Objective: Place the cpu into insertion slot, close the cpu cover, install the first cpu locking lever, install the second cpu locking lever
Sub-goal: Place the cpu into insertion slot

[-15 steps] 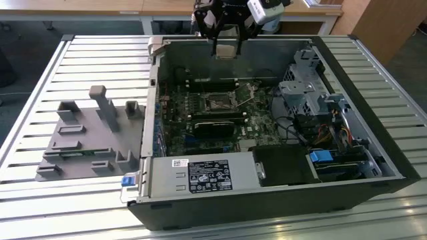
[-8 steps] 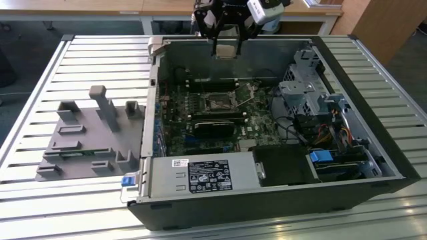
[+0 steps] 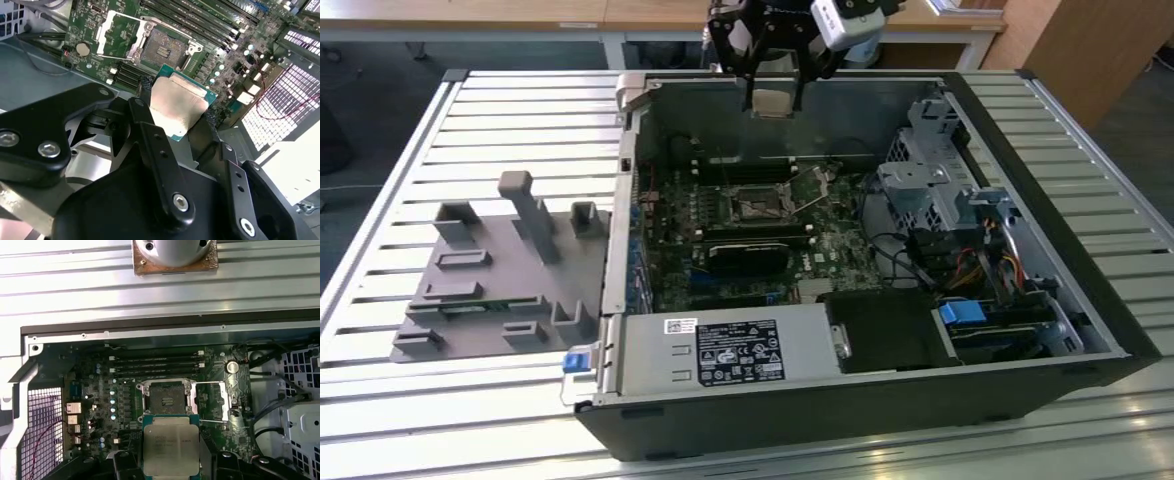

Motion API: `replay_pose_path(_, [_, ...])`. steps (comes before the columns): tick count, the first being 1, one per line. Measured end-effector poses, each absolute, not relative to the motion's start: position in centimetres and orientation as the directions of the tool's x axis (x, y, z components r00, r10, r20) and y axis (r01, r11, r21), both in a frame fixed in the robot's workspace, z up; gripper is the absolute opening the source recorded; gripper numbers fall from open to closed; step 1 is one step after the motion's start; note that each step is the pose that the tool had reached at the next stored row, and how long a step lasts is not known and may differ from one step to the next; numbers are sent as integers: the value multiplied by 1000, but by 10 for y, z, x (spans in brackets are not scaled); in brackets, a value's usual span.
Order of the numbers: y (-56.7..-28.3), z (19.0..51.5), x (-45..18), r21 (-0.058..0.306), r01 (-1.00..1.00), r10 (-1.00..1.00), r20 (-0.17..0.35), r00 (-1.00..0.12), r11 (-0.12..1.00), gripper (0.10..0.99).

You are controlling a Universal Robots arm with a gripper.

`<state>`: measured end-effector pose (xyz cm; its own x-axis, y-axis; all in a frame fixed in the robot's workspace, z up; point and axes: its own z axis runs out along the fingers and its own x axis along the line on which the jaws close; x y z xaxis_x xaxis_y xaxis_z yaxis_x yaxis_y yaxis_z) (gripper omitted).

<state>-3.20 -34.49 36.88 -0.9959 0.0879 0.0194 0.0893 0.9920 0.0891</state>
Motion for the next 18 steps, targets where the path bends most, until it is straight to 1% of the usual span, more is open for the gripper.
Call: replay_pose_path(18, [-345, 368, -32, 89, 207, 206, 19, -978, 974, 541])
